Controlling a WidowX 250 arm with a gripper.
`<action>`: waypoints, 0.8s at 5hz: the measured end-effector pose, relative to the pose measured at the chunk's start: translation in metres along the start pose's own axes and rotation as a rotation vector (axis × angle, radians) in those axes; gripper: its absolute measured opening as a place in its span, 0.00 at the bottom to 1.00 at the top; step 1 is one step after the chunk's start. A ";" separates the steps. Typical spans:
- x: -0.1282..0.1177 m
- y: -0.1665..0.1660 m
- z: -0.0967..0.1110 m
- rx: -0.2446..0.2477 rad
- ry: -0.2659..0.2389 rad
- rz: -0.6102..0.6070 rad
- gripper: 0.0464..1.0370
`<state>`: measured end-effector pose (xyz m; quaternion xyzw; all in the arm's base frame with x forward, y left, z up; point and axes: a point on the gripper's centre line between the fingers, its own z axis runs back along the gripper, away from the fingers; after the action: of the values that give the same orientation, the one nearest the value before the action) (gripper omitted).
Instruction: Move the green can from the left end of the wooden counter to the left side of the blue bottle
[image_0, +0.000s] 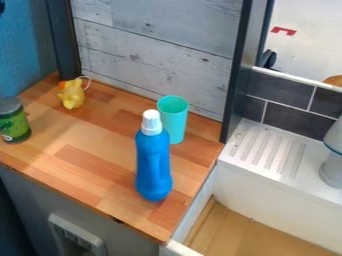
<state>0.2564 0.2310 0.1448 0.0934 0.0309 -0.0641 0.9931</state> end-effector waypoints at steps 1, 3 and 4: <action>0.001 -0.003 -0.011 -0.026 0.019 -0.008 0.97; 0.012 -0.011 -0.026 -0.052 -0.037 -0.007 0.97; 0.015 -0.013 -0.048 -0.083 -0.001 0.022 0.97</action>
<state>0.2672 0.2253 0.0940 0.0523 0.0320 -0.0518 0.9968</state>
